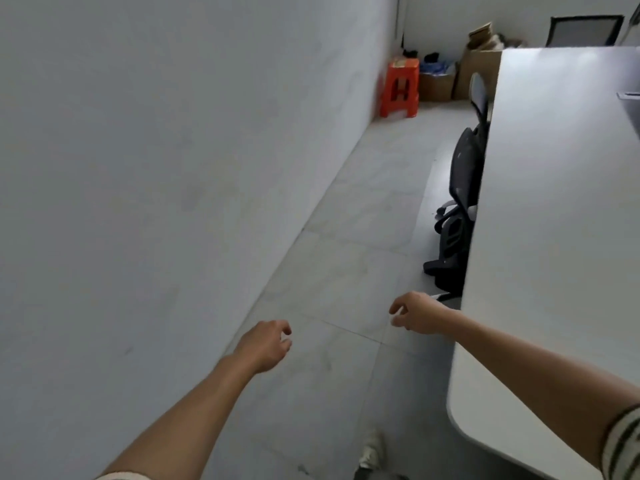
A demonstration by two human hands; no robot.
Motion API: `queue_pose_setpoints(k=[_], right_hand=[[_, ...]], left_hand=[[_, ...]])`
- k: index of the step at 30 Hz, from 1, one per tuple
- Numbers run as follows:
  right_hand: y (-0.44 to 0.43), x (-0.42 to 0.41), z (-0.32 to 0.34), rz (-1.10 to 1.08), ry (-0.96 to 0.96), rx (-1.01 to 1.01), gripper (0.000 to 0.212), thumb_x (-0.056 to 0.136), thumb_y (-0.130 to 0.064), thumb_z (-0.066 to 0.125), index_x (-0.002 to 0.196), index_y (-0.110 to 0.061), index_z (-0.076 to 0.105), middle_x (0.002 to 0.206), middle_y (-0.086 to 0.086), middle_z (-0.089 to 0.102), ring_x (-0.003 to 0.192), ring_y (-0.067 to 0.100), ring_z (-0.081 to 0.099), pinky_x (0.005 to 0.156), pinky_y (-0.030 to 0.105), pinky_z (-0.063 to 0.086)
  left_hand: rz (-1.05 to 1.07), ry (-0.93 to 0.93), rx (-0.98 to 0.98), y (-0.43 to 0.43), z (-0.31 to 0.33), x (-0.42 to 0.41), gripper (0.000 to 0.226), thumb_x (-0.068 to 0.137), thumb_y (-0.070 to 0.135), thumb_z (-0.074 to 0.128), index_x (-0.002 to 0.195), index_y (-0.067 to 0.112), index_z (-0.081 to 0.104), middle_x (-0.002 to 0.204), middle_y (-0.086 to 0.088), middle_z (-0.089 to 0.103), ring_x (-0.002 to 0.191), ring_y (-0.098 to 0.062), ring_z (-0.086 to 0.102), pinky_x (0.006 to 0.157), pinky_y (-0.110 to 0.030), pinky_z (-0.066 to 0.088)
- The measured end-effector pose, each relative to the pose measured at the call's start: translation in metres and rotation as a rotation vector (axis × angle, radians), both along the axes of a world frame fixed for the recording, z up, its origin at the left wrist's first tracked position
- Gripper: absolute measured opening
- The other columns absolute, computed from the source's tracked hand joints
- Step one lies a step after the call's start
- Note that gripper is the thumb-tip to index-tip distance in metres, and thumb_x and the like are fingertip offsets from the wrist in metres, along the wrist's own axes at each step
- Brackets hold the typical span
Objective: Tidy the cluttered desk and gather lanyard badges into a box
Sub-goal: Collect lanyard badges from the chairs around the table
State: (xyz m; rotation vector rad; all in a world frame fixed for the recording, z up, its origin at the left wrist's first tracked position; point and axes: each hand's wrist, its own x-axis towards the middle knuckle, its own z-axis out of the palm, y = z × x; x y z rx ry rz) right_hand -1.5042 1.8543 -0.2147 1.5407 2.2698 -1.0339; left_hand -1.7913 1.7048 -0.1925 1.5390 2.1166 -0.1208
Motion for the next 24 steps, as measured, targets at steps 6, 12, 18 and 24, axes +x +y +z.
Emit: queue_pose_setpoints(k=[6, 12, 18, 24], right_hand=[[0.131, -0.042, 0.009, -0.112, -0.001, -0.008, 0.031, 0.085, -0.032, 0.068, 0.114, -0.020, 0.065, 0.112, 0.003, 0.066, 0.098, 0.023, 0.065, 0.084, 0.031, 0.054], [0.235, -0.069, 0.021, -0.202, -0.041, 0.043, 0.031, 0.085, -0.034, 0.067, 0.113, -0.022, 0.066, 0.110, 0.001, 0.067, 0.094, 0.019, 0.064, 0.087, 0.029, 0.052], [0.330, -0.090, 0.011, -0.432, -0.051, 0.059, 0.029, 0.086, -0.030, 0.066, 0.114, -0.019, 0.067, 0.114, 0.004, 0.066, 0.094, 0.021, 0.064, 0.082, 0.028, 0.053], [0.390, -0.103, 0.037, -0.681, -0.055, 0.193, 0.042, 0.089, -0.030, 0.059, 0.131, -0.022, 0.057, 0.124, 0.002, 0.062, 0.110, 0.021, 0.059, 0.090, 0.032, 0.049]], left_hand=[[-0.072, 0.008, -0.005, 0.142, 0.011, -0.058, 0.034, 0.096, 0.037, 0.048, 0.126, 0.023, 0.055, 0.116, 0.000, 0.064, 0.100, -0.017, 0.061, 0.090, -0.032, 0.049], [-0.170, -0.026, -0.033, 0.262, 0.005, -0.100, 0.034, 0.096, 0.037, 0.049, 0.126, 0.023, 0.055, 0.115, -0.001, 0.064, 0.100, -0.017, 0.061, 0.091, -0.033, 0.050], [-0.337, -0.039, 0.004, 0.422, -0.002, -0.148, 0.034, 0.095, 0.037, 0.050, 0.125, 0.022, 0.056, 0.112, 0.000, 0.065, 0.097, -0.017, 0.062, 0.090, -0.033, 0.051], [-0.541, -0.010, -0.005, 0.559, 0.009, -0.162, 0.033, 0.096, 0.037, 0.049, 0.125, 0.023, 0.056, 0.121, -0.002, 0.062, 0.102, -0.018, 0.061, 0.092, -0.034, 0.050]])
